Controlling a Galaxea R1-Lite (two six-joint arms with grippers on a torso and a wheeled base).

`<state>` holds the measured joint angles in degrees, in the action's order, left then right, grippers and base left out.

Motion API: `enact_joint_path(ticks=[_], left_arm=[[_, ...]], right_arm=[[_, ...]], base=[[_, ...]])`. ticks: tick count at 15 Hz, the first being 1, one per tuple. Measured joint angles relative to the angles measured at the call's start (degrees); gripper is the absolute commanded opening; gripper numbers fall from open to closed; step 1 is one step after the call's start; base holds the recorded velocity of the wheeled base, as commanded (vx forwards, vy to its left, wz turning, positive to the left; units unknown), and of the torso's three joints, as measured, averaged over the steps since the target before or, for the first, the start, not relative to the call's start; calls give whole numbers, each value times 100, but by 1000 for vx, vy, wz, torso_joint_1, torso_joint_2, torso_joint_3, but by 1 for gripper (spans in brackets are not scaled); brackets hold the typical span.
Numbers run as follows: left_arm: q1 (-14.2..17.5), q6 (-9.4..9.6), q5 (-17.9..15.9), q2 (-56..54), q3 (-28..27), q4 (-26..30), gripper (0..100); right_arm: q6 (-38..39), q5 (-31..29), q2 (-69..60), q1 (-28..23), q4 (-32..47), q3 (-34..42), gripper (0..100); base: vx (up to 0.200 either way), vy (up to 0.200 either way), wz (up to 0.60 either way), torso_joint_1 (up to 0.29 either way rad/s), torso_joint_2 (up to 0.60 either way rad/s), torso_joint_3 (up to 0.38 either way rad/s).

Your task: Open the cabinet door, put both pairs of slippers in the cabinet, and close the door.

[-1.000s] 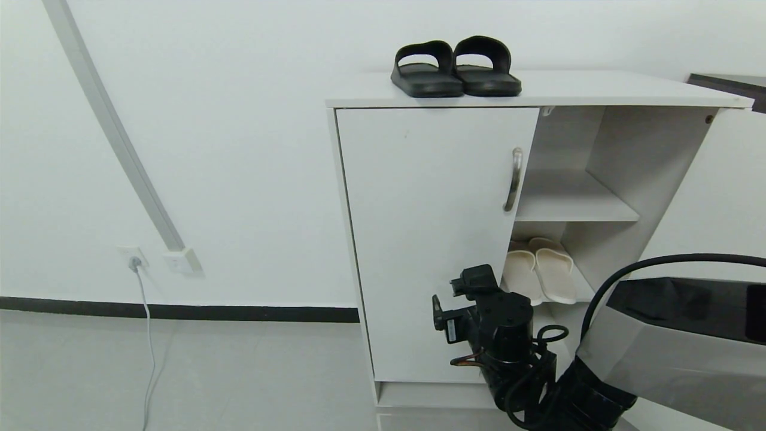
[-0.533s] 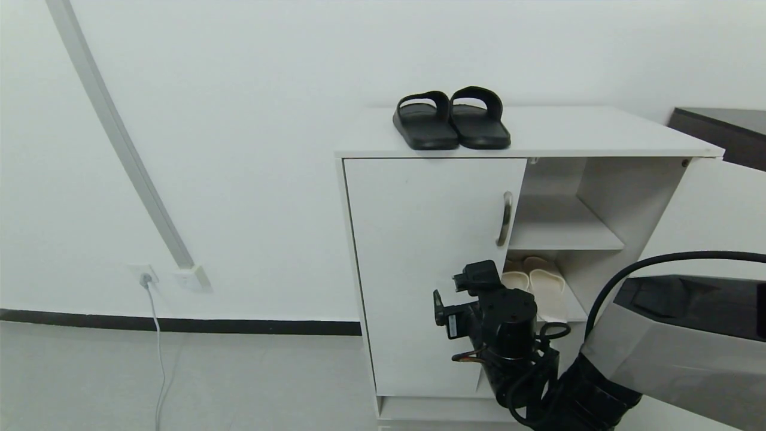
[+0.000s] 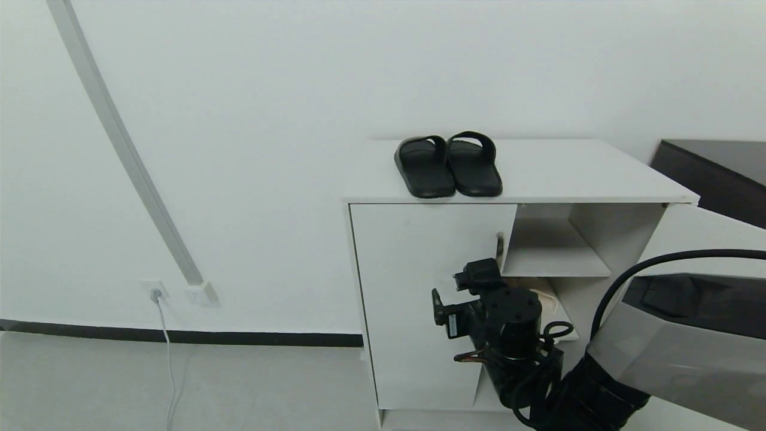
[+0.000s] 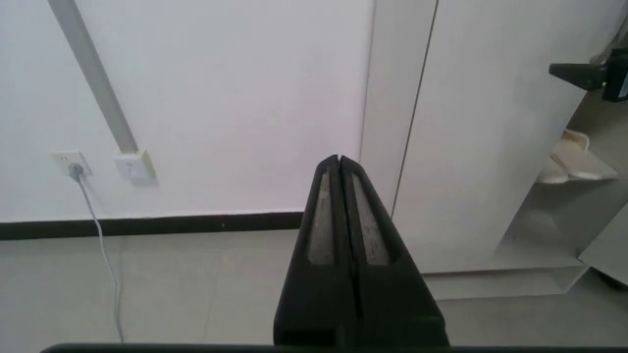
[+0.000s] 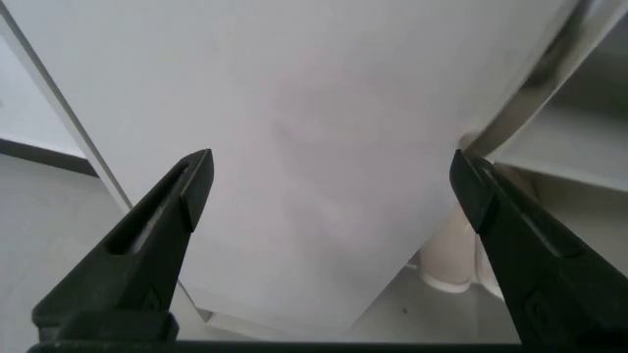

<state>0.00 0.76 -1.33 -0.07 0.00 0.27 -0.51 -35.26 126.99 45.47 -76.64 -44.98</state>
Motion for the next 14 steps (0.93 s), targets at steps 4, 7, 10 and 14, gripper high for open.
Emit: enact_joint_path(ticks=[4,7,10,14], left_arm=[[0,0,0,0,0,0,0],[0,0,0,0,0,0,0],[0,-2,0,0,0,0,0],[0,-2,0,0,0,-2,0]], right_arm=[[2,30,-63,-27,-77,146,100],[7,37,-130,-41,-77,205,100],[9,34,-201,-110,-68,257,100],[2,37,-227,-110,-65,232,100]], base=[[0,0,0,191,-512,-316],[0,0,0,219,-533,-318],[0,0,0,235,-567,-328],[0,0,0,257,-593,-334]])
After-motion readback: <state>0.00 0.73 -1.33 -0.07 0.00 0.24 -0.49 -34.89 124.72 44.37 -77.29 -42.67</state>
